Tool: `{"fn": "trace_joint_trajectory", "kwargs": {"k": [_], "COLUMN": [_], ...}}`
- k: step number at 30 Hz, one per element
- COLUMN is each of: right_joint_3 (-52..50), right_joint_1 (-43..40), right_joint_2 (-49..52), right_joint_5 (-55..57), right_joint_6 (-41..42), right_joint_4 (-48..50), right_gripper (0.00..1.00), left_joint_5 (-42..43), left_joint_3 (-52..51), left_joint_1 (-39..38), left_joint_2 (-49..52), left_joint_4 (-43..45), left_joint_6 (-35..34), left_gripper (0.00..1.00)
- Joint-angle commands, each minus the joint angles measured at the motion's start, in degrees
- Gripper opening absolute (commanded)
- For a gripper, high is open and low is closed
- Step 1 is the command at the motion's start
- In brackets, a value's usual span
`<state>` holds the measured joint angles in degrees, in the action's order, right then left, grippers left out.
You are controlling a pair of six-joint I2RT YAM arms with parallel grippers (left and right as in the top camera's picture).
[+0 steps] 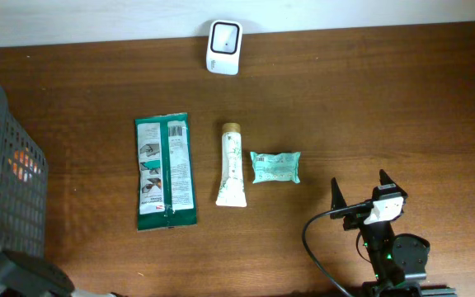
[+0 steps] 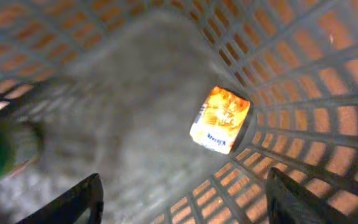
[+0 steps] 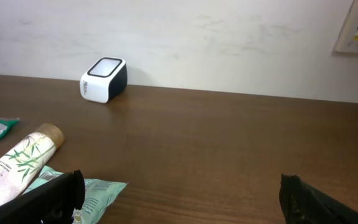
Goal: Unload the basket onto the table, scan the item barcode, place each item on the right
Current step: 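Reach the left gripper into the basket and grasp the small orange box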
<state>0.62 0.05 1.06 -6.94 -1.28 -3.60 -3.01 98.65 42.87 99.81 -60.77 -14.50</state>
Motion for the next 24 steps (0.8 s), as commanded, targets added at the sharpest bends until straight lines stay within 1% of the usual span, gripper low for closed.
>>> {"fn": "trace_joint_trajectory", "kwargs": {"k": [1,4,5,6,7,8,10,12,15,18,20,21,22,23,24], "right_joint_3": [-0.3,-0.3,-0.3,-0.3,-0.3,-0.3,-0.3,-0.3,-0.3,-0.3,-0.3,-0.3,-0.3,-0.3,-0.3], "right_joint_1": [0.3,0.3,0.3,0.3,0.3,0.3,0.3,0.3,0.3,0.3,0.3,0.3,0.3,0.3,0.3], "right_joint_2": [-0.2,-0.2,-0.2,-0.2,-0.2,-0.2,-0.2,-0.2,-0.2,-0.2,-0.2,-0.2,-0.2,-0.2,-0.2], "right_joint_5": [-0.5,-0.5,-0.5,-0.5,-0.5,-0.5,-0.5,-0.5,-0.5,-0.5,-0.5,-0.5,-0.5,-0.5,-0.5], "right_joint_6": [0.2,0.2,0.2,0.2,0.2,0.2,0.2,0.2,0.2,0.2,0.2,0.2,0.2,0.2,0.2], "right_joint_4": [-0.3,-0.3,-0.3,-0.3,-0.3,-0.3,-0.3,-0.3,-0.3,-0.3,-0.3,-0.3,-0.3,-0.3,-0.3], "right_gripper": [0.98,0.98,0.98,0.98,0.98,0.98,0.98,0.98,0.98,0.98,0.98,0.98,0.99,0.98,0.98], "left_joint_5": [7.9,10.8,11.3,11.4,11.3,11.3,11.4,11.4,11.5,12.7,13.3,13.3,13.3,13.3,13.1], "left_joint_3": [-1.5,-1.5,-1.5,-1.5,-1.5,-1.5,-1.5,-1.6,-1.6,-1.6,-2.0,-2.4,-3.1,-3.7,-3.8], "left_joint_1": [1.2,1.2,1.2,1.2,1.2,1.2,1.2,1.1,1.1,1.1,0.9,0.8,0.7,0.7,0.7], "left_joint_2": [4.9,9.3,10.5,12.4,14.1,15.5,18.2,20.6,23.5,25.3,26.0,26.1,26.1,26.1,26.1], "left_joint_4": [1.8,3.3,3.6,3.9,3.9,4.0,5.0,6.3,7.3,8.7,9.4,9.8,10.4,10.9,10.9], "left_joint_6": [8.4,11.8,11.8,11.8,12.5,12.5,12.8,13.6,14.3,14.4,14.4,14.4,14.4,14.4,14.4], "left_gripper": [0.68,0.66,0.61,0.52,0.39,0.37,0.39,0.52,0.54,0.51,0.46,0.41,0.31,0.17,0.09]}}
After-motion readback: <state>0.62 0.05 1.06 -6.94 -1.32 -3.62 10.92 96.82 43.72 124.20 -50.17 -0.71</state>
